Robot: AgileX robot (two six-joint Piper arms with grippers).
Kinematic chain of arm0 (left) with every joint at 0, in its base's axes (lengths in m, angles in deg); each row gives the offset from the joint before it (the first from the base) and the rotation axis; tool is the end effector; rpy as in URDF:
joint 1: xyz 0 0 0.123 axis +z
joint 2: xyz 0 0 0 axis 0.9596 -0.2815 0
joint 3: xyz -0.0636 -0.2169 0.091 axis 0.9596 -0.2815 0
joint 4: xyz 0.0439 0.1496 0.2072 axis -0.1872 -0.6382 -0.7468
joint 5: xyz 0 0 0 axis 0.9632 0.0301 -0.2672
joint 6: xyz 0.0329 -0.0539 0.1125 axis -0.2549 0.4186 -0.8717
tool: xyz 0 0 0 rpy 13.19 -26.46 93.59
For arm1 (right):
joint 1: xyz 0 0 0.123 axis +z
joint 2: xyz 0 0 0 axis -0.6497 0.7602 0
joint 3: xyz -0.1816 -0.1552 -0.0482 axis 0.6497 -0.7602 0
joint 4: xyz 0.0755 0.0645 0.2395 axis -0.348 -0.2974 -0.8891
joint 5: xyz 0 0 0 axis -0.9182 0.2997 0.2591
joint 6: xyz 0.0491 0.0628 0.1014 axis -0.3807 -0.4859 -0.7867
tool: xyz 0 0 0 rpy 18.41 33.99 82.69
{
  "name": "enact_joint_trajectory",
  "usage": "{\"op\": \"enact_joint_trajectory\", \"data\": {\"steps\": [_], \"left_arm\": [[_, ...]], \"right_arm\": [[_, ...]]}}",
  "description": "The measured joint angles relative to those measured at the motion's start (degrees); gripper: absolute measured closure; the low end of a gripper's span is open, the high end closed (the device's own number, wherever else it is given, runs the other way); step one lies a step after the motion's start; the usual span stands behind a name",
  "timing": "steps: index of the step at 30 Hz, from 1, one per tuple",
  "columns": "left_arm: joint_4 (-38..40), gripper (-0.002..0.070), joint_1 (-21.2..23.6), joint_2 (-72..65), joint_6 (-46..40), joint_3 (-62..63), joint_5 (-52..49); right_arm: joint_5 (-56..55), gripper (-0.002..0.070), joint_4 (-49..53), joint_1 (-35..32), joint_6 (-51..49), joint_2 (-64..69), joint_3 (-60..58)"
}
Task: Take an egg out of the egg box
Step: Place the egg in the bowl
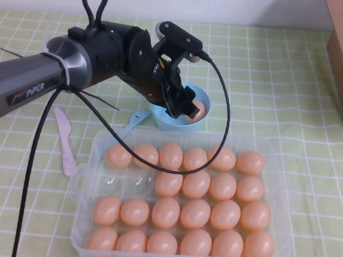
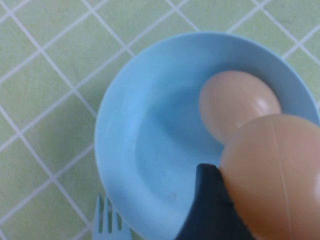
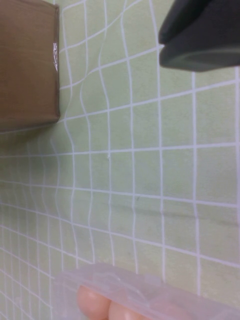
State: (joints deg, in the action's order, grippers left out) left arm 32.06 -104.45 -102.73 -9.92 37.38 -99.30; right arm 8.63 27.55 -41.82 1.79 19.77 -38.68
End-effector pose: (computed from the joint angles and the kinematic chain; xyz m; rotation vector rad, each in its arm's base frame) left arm 0.3996 -0.2508 0.1673 0.9284 2.3037 -0.2475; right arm 0.1385 0.0025 0.1621 0.0715 1.8605 0.0844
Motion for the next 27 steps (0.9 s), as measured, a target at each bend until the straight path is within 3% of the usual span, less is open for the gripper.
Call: {"op": "enact_joint_trajectory", "data": {"steps": [5,14,17,21,24,27], "left_arm": [[-0.6,0.0227,0.0,0.0,-0.1,0.0,1.1],[-1.9,0.0220,0.0,0.0,1.0,0.0,0.9],[-2.0,0.0321,0.0,0.0,1.2,0.0,0.2],[-2.3,0.0575,0.0,1.0,0.4,0.0,-0.5],[-2.4,0.0645,0.0,3.2,-0.6,0.0,-0.5],[-2.4,0.0666,0.0,6.4,-1.2,0.0,-0.5]], "right_arm": [[0.0,0.0694,0.0,0.0,0.0,0.0,0.0],[0.0,0.0694,0.0,0.0,0.0,0.0,0.0],[0.0,0.0694,0.0,0.0,0.0,0.0,0.0],[0.0,0.0694,0.0,0.0,0.0,0.0,0.0],[0.0,0.0694,0.0,0.0,0.0,0.0,0.0],[0.0,0.0694,0.0,0.0,0.0,0.0,0.0]]}}
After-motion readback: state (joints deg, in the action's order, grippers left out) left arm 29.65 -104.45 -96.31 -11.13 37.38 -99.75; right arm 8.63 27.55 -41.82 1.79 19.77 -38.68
